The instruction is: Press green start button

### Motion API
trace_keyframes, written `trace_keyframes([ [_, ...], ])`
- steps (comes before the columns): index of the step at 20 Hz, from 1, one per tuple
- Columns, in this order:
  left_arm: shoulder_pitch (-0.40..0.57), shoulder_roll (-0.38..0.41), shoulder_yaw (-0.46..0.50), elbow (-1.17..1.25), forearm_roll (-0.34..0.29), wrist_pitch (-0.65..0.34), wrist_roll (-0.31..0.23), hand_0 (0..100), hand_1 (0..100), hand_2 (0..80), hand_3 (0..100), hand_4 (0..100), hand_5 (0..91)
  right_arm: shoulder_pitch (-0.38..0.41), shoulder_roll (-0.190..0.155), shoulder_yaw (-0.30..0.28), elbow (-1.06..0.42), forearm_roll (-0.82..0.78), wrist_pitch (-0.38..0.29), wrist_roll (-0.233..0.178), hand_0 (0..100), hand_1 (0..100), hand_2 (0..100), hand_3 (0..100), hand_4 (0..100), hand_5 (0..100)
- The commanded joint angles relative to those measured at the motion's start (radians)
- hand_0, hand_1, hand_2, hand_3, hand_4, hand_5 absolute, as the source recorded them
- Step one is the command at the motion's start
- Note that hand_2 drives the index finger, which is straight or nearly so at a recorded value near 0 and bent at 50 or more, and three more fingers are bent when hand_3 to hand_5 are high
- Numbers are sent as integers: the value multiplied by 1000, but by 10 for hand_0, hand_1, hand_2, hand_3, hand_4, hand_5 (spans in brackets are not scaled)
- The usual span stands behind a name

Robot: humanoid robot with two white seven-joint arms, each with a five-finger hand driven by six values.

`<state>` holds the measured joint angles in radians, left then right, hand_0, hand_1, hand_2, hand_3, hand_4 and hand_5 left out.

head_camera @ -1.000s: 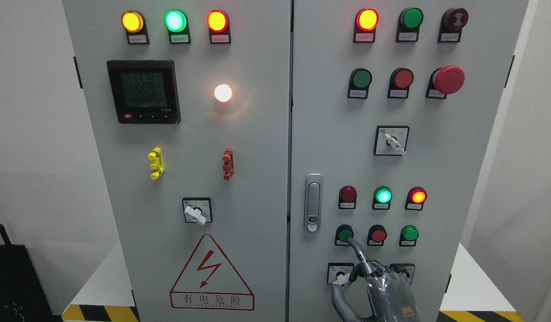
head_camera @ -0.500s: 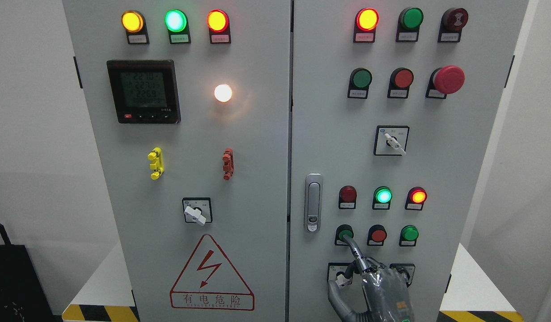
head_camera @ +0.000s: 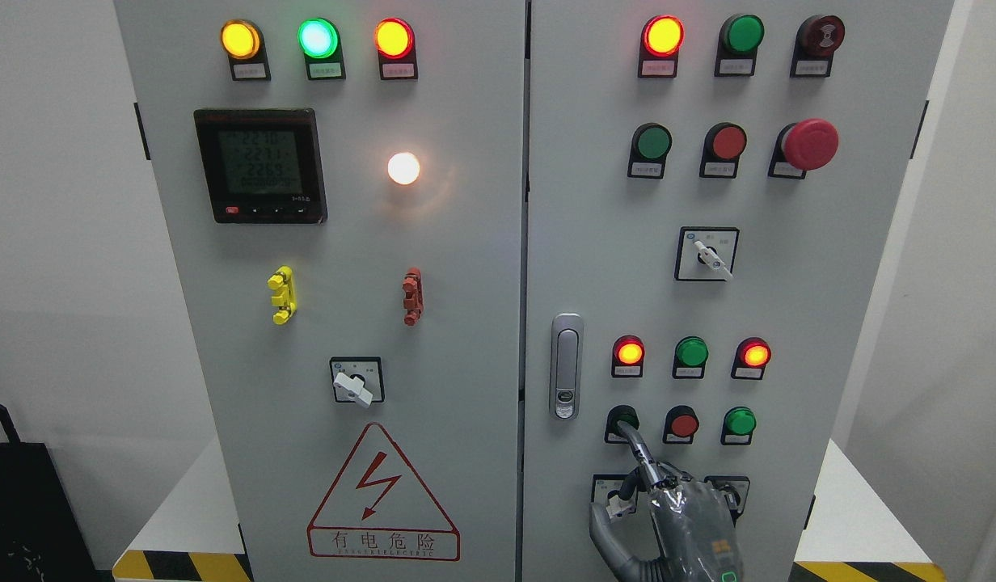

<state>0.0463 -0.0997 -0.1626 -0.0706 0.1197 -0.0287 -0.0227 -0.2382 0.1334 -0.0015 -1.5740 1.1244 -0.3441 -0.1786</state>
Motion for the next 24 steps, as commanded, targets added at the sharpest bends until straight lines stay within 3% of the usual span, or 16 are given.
trace_keyframes([
  [1,0,0,0,0,0,0,0,120,556,0,0,0,0,-3,0,-31,12,-3,0,-4,560,321,0,665,650,643],
  [13,0,0,0,0,0,0,0,120,556,0,0,0,0,29,2,-25,-79,-23,-10,-6,629,352,0,674,643,624],
  [24,0,0,0,0,0,0,0,120,556,0,0,0,0,115,0,3,-167,-182,-15,1,686,365,0,668,630,597],
])
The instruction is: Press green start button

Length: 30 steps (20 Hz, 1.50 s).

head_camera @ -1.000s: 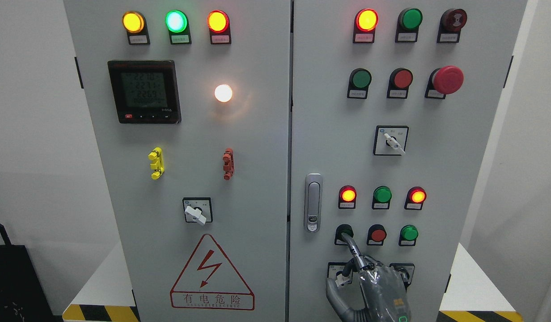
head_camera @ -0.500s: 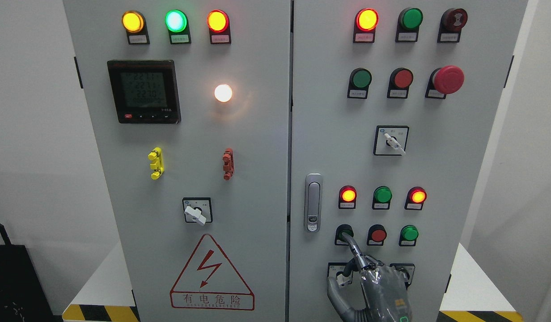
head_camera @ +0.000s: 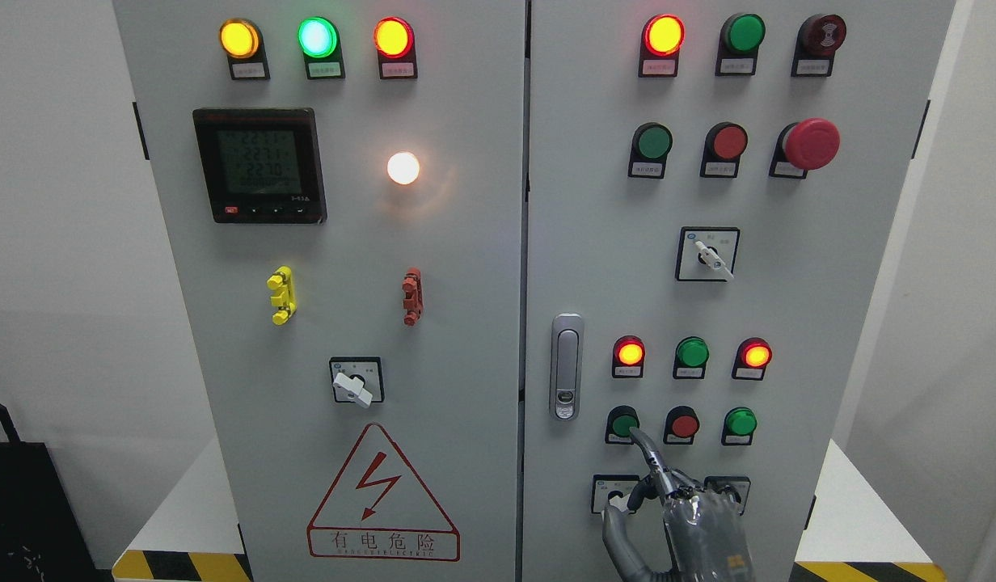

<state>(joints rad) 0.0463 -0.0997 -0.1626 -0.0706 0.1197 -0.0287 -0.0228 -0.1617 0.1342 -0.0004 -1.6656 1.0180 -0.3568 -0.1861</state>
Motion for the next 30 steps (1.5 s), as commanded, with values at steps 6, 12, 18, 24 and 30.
trace_keyframes([
  [6,0,0,0,0,0,0,0,120,556,0,0,0,0,103,-1,40,-115,-208,2,10,691,341,0,658,622,584],
  [12,0,0,0,0,0,0,0,120,556,0,0,0,0,163,-1,95,-129,-390,1,8,695,315,0,632,593,530],
  [18,0,0,0,0,0,0,0,120,556,0,0,0,0,197,-1,129,-143,-524,1,13,679,296,0,590,551,466],
  [24,1,0,0,2,0,0,0,120,556,0,0,0,0,229,-2,152,-151,-644,2,31,684,266,0,418,410,262],
  [30,0,0,0,0,0,0,0,120,556,0,0,0,0,254,-4,160,-157,-694,-2,56,575,212,0,137,134,25],
])
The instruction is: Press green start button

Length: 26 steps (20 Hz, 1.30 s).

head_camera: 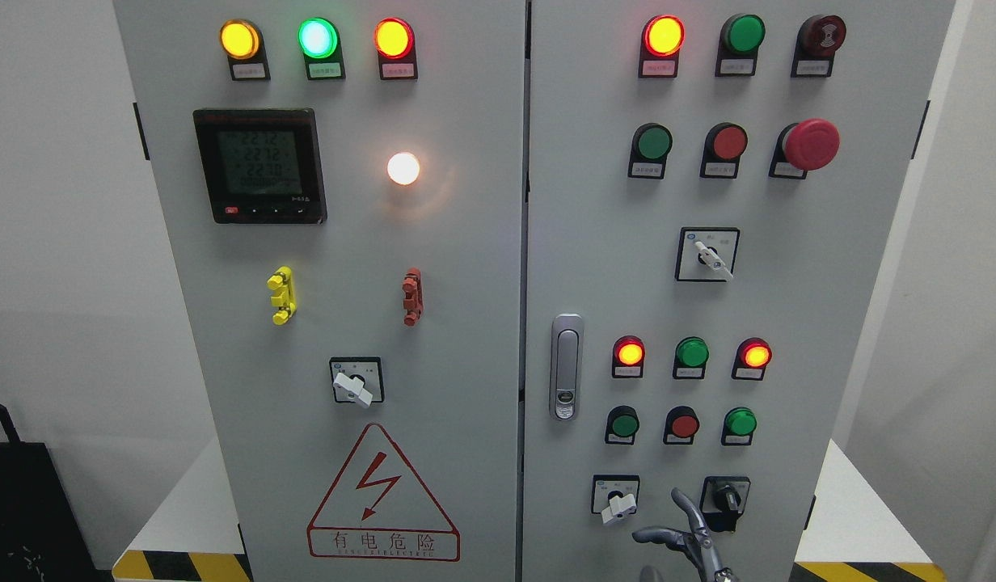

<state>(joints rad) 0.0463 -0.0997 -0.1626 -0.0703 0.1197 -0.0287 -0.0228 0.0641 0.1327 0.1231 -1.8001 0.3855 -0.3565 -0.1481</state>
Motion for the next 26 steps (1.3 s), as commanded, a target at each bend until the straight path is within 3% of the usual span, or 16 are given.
trace_keyframes([
  [1,0,0,0,0,0,0,0,120,556,0,0,0,0,34,-2,36,-22,-68,-2,27,506,205,0,102,92,0],
  [3,0,0,0,0,0,0,0,120,556,0,0,0,0,36,-2,39,-22,-94,-2,33,366,177,0,38,0,0],
  [5,0,0,0,0,0,0,0,120,556,0,0,0,0,40,-2,52,-24,-141,-1,35,207,158,0,0,0,0],
  [11,1,0,0,0,0,0,0,120,556,0,0,0,0,48,-2,61,-22,-208,-1,36,29,113,0,0,0,0],
  [26,0,0,0,0,0,0,0,120,556,0,0,0,0,48,-2,81,-27,-237,8,56,0,94,0,0,0,0],
])
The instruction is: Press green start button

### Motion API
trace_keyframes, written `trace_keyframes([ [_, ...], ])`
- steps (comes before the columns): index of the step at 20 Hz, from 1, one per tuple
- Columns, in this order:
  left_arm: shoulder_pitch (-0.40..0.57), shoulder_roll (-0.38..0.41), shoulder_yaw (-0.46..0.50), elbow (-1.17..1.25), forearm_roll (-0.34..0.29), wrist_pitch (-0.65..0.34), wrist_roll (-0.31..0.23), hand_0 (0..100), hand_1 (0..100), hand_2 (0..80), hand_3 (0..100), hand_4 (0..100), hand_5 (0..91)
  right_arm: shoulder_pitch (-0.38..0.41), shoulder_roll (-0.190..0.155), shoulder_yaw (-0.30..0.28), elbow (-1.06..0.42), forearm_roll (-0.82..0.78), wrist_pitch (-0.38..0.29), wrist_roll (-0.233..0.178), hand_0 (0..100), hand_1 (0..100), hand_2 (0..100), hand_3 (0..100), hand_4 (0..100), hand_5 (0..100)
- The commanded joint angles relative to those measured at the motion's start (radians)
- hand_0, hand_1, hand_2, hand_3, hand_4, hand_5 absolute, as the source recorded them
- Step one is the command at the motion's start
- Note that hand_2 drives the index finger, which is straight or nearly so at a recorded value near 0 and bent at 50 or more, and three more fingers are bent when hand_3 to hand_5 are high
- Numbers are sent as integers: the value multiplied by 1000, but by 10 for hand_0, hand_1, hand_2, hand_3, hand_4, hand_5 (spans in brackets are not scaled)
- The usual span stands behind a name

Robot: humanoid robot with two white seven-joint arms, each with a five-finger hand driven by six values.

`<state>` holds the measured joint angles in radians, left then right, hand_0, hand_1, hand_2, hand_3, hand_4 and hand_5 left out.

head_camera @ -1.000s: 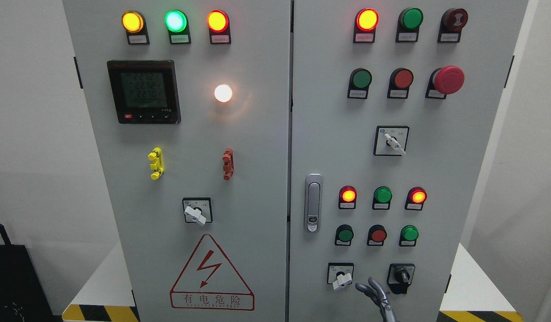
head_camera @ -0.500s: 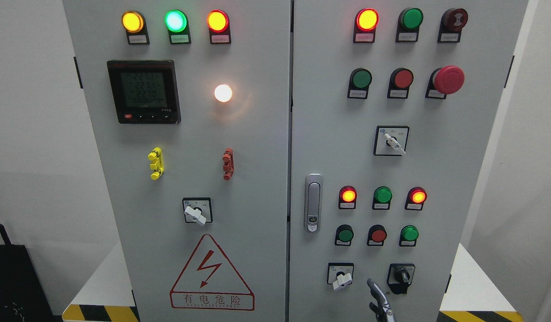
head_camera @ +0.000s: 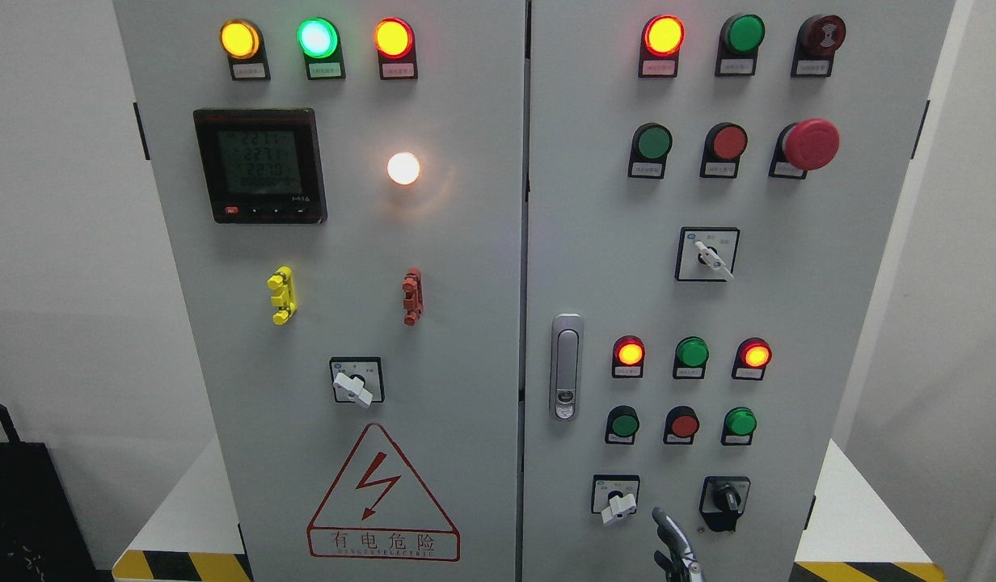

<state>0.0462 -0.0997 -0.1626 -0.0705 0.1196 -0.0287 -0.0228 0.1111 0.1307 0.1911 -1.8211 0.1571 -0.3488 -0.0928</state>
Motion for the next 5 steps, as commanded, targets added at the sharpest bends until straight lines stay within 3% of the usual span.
trace_keyframes([
  [1,0,0,0,0,0,0,0,120,556,0,0,0,0,1,0,11,-6,-8,1,1,0,94,0,0,0,0],
  [5,0,0,0,1,0,0,0,120,556,0,0,0,0,1,0,8,-6,-8,1,1,0,94,0,0,0,0],
])
